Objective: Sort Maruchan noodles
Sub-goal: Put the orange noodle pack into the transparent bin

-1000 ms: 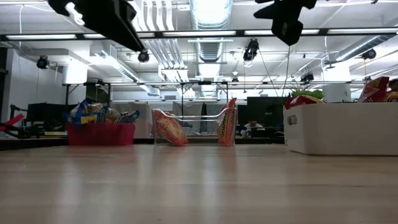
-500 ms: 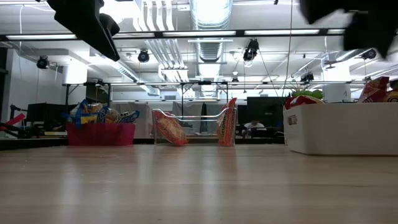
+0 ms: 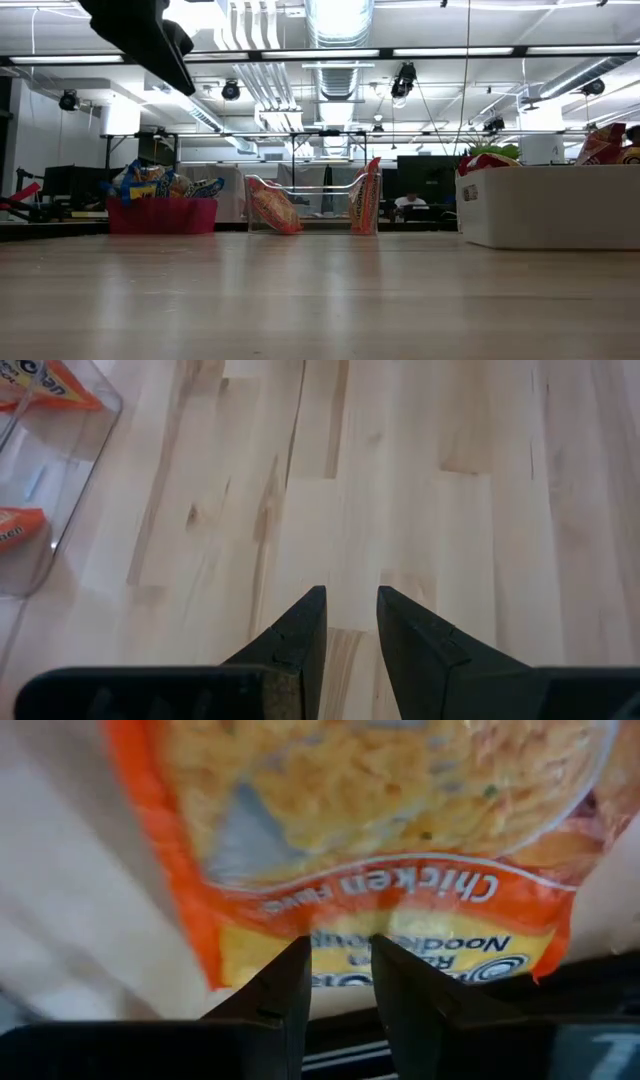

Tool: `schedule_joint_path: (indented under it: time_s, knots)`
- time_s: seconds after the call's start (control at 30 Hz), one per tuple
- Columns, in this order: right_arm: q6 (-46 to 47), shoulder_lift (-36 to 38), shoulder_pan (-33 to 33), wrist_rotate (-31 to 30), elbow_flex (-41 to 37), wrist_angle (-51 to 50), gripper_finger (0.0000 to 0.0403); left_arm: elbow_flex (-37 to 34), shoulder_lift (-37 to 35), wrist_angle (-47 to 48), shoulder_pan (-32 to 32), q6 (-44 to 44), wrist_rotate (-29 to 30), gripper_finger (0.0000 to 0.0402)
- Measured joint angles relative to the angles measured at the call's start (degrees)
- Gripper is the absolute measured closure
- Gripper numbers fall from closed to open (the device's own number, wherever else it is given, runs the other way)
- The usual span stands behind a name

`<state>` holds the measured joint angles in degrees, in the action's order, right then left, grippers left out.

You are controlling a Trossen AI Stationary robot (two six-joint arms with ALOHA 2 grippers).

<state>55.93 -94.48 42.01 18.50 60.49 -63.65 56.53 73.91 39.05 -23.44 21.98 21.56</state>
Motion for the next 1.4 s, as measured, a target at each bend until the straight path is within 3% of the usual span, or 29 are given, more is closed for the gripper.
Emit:
schedule_joint_path:
  time_s: [0.13,0.23,0.4,0.5,0.6,0.67,0.77,0.93,1.03,1.27,1.4]
  knots:
    - [-1.15,-1.73,-0.4,-0.79,0.03,-0.09,0.0307,0.0,0.0,-1.35,0.0,-0.02,0.35,0.0326]
    - [-2.72,-2.7,-1.68,-4.94,0.89,-0.09,0.0307,0.0,0.0,-2.97,0.0,-0.58,0.41,0.0326]
    - [-6.61,-2.89,-6.6,-26.83,6.22,2.94,0.0307,0.0,0.0,-6.64,0.0,-3.33,0.55,0.0326]
    - [-14.7,-1.17,-10.39,-40.51,10.57,9.4,0.0308,0.0,0.0,-9.19,0.0,-5.08,0.62,0.0326]
    - [-26.25,0.71,-13.67,-48.47,14.06,17.63,0.0308,0.0,0.0,-11.32,0.0,-6.11,0.63,0.0326]
    - [-33.44,2.1,-15.77,-47.12,16.03,21.36,0.0308,-0.08,0.09,-12.21,0.0,-6.22,0.62,0.0326]
    - [-39.2,4.5,-18.55,-38.03,18.05,22.18,0.0308,-0.58,0.17,-12.2,-0.14,-6.24,0.59,0.0326]
    - [-38.53,6.54,-20.11,-23.21,16.73,20.74,0.0308,-2.42,0.2,-13.42,-0.2,-6.25,0.59,0.0326]
    - [-35.44,6.44,-19.84,-17.62,14.84,17.54,0.0308,-4.31,0.2,-16.87,-0.2,-6.25,0.57,0.0326]
    - [-29.72,5.23,-16.82,-10.14,8.2,12.79,0.0308,-6.77,0.2,-20.06,-0.2,-4.32,0.54,0.0326]
    - [-28.36,4.47,-15.3,-9.42,3.67,13.34,0.0308,-7.3,0.2,-20.07,-0.2,-3.26,0.52,0.0326]
